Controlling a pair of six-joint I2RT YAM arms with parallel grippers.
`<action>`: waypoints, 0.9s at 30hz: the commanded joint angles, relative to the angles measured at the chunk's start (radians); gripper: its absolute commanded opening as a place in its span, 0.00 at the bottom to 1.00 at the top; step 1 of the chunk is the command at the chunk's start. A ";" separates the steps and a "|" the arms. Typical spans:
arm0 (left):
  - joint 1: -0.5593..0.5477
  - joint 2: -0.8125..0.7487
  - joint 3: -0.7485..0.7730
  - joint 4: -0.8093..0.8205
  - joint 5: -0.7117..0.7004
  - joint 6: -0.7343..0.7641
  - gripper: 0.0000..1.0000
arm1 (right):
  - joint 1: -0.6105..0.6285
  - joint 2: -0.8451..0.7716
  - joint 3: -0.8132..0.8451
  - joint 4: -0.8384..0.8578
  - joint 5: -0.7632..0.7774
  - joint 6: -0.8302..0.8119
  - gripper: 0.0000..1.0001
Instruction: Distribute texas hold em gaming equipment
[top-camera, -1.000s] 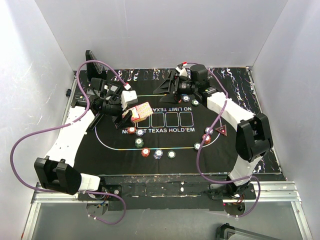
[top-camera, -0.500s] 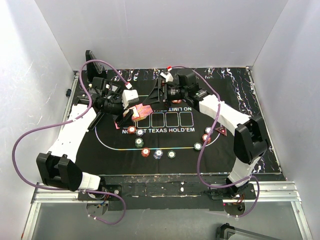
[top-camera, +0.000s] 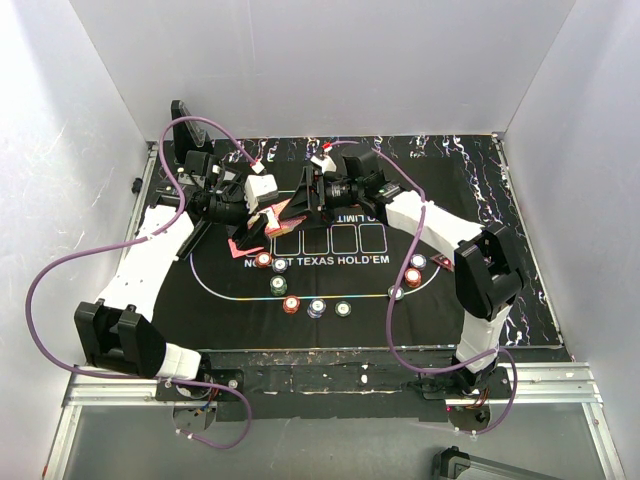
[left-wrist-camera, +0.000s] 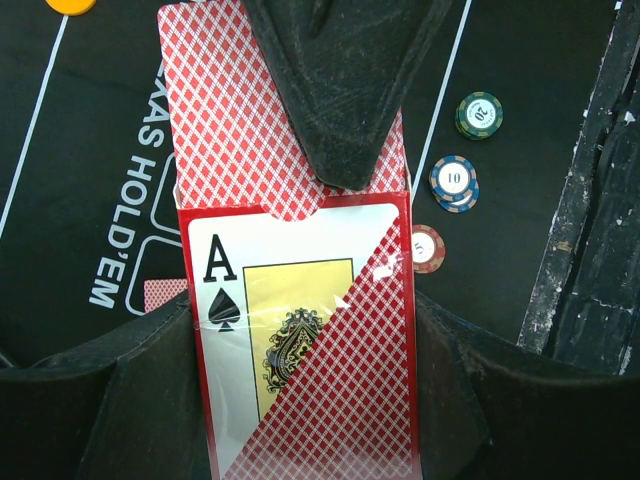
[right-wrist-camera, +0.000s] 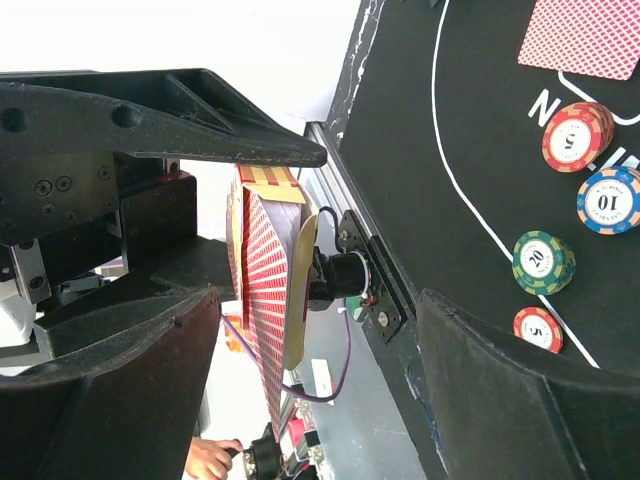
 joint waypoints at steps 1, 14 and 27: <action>0.004 -0.017 0.042 0.022 0.036 -0.004 0.00 | 0.006 -0.003 0.037 0.036 -0.026 0.016 0.82; 0.004 -0.029 0.021 0.034 0.039 -0.012 0.00 | 0.009 -0.004 0.030 0.051 -0.027 0.034 0.67; 0.004 -0.043 0.019 0.040 0.034 -0.021 0.00 | -0.002 -0.015 0.011 0.019 -0.019 0.006 0.53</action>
